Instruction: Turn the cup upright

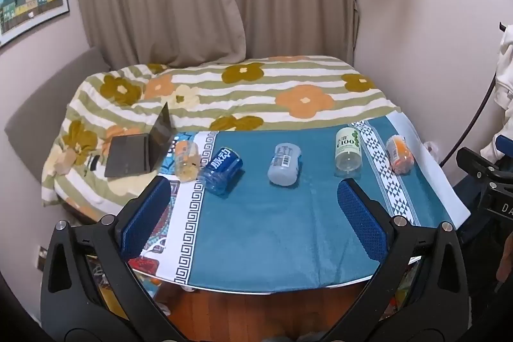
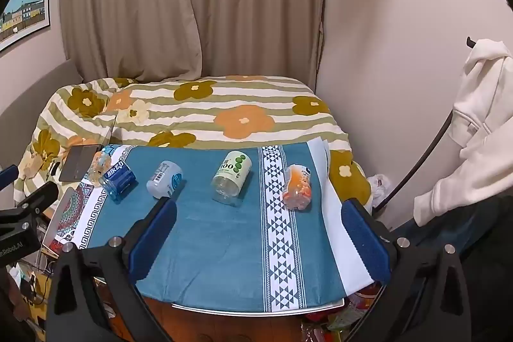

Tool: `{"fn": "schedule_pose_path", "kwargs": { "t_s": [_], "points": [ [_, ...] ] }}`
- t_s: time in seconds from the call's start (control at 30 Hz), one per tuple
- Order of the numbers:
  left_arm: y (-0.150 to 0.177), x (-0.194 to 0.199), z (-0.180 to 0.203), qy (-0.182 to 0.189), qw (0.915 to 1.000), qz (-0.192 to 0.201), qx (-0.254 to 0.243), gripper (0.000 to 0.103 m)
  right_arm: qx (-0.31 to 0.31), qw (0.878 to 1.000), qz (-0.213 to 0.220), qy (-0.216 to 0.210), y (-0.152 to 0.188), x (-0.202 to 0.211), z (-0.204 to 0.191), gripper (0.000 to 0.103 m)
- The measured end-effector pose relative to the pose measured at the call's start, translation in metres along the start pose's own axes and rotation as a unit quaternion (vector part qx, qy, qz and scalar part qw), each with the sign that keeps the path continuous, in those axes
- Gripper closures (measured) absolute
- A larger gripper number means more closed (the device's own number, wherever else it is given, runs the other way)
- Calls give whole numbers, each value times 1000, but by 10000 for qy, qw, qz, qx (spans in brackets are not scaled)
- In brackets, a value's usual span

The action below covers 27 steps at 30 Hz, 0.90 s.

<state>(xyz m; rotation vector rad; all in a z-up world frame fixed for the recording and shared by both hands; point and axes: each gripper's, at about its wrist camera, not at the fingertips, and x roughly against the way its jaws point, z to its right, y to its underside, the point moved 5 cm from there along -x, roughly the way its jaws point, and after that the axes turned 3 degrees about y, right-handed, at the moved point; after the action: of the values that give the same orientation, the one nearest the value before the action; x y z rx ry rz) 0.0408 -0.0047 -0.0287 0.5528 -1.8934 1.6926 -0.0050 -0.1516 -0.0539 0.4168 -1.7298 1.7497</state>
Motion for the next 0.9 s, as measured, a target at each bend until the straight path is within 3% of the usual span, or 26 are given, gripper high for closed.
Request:
{"fn": "schedule_pose_path", "kwargs": {
  "t_s": [0.23,0.9],
  "points": [
    [2,0,-7,168,9997,132,84,0,-25,10000,-94,-8,2,1,-1,0],
    [-6,2,-13,157,9997,177,116,0,-88,9999,-51,-28,-2,6,-6,0]
  ]
}}
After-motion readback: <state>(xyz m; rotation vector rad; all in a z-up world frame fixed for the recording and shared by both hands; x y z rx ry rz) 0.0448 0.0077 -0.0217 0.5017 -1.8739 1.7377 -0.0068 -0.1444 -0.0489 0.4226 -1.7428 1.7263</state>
